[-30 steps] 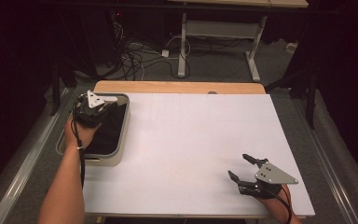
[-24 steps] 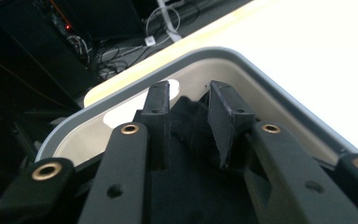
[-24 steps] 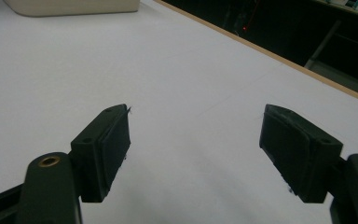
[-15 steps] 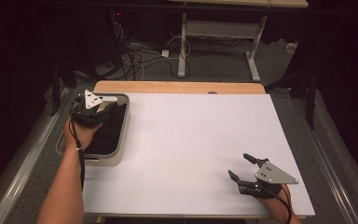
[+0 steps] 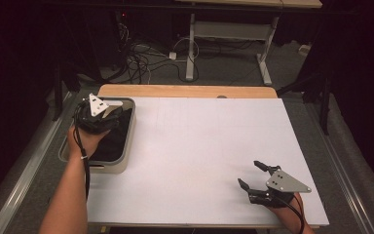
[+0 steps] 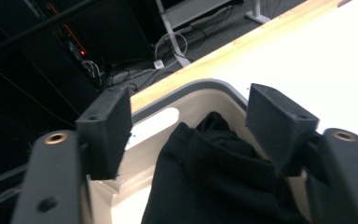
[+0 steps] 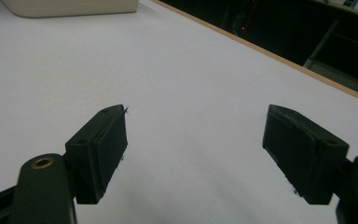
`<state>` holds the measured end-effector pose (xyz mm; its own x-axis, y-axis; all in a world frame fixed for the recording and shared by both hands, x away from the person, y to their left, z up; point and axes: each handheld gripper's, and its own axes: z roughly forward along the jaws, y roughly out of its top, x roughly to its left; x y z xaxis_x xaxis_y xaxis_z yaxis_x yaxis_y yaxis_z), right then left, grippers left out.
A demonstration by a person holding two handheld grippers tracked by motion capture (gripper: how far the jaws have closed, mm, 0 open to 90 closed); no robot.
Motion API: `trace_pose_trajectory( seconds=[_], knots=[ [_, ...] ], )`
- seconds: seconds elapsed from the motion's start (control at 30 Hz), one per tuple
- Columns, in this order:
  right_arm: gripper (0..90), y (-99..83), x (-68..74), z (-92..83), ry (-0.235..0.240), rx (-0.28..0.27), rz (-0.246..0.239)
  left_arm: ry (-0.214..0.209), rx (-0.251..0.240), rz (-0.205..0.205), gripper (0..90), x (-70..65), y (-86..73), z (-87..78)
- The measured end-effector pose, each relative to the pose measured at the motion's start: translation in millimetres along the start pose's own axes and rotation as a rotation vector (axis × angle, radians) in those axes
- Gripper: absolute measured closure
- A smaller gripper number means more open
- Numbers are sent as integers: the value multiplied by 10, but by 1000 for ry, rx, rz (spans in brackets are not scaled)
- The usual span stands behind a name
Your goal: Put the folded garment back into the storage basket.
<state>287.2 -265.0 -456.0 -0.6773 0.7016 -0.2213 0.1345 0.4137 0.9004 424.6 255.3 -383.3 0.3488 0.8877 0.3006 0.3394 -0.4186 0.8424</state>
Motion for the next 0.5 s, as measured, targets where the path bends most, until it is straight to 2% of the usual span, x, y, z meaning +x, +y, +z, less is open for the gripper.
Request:
trace_pose_trajectory(
  seconds=[0.1, 0.17, 0.5],
  knots=[
    [224, -1, 3, 4, 1, 3, 0, 4, -8, 3, 232, -31, 5, -20],
    [224, -3, 2, 6, -1, 5, -1, -2, -17, 11, 230, -51, 5, -39],
    [224, -11, -5, 14, -1, 8, 2, -29, -77, -7, 227, -69, -33, -168]
  ],
)
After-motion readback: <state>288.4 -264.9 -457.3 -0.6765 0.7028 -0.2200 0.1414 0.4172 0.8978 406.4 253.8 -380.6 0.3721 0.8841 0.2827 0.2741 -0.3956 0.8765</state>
